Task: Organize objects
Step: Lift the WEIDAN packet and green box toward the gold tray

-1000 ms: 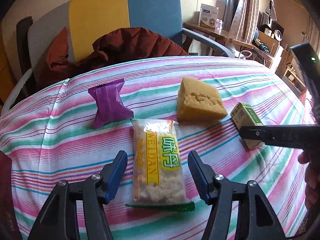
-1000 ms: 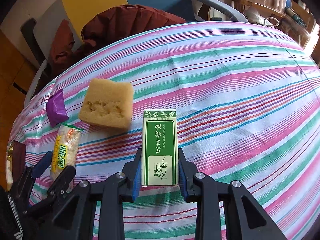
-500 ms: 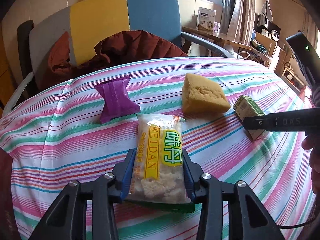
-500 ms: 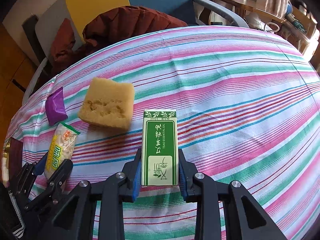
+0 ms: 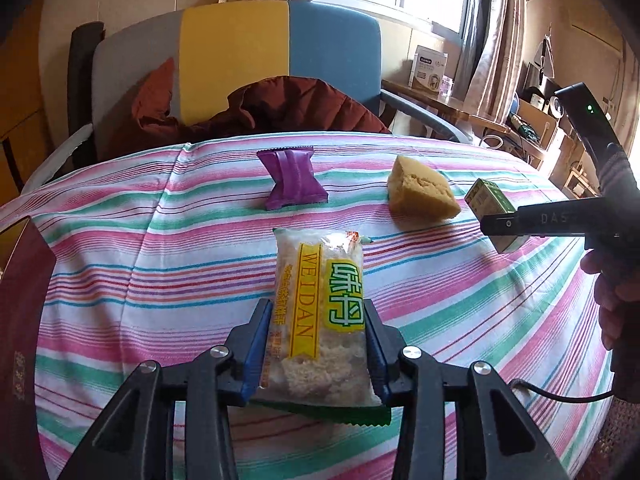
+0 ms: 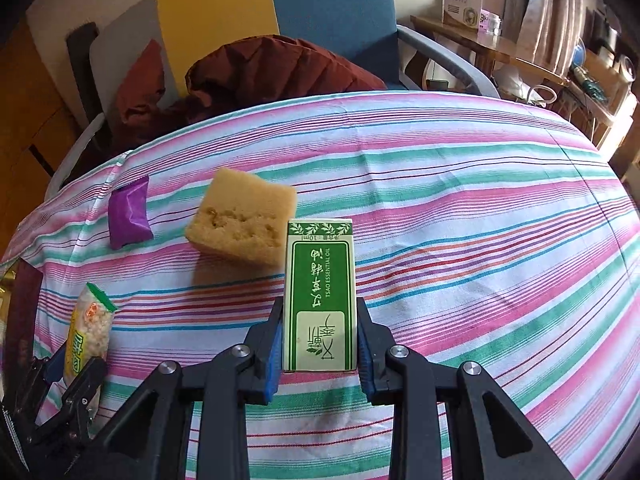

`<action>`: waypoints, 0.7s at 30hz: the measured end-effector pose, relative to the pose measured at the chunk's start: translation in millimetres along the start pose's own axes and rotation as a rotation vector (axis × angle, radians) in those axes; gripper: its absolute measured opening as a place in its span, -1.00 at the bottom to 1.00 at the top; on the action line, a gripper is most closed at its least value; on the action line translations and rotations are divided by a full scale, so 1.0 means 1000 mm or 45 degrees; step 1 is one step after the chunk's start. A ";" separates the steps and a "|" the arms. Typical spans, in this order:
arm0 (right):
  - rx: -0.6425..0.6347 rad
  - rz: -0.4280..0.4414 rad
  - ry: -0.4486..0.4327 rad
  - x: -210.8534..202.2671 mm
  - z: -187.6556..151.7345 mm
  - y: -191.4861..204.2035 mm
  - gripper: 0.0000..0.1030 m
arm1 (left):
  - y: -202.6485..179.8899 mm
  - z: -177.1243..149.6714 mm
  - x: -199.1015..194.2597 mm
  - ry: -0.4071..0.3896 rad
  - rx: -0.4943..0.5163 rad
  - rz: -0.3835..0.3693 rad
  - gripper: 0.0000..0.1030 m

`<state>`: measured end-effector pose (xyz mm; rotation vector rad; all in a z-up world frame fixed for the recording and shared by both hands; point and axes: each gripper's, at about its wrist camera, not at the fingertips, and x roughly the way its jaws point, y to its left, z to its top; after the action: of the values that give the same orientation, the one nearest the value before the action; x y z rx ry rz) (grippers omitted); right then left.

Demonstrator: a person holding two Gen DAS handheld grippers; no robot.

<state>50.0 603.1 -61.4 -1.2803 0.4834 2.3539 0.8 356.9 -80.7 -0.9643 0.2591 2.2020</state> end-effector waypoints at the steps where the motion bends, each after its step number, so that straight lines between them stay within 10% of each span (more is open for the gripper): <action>1: -0.012 0.004 -0.002 -0.002 -0.002 0.005 -0.41 | 0.003 -0.003 -0.003 -0.004 -0.009 -0.002 -0.16; 21: -0.491 0.216 -0.121 -0.019 -0.060 0.114 -0.41 | 0.046 -0.035 -0.094 -0.128 -0.064 -0.048 -0.17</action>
<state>43.2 473.4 -64.8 -1.3212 0.1119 2.7326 33.9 258.7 -43.0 -0.8753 0.1384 2.2243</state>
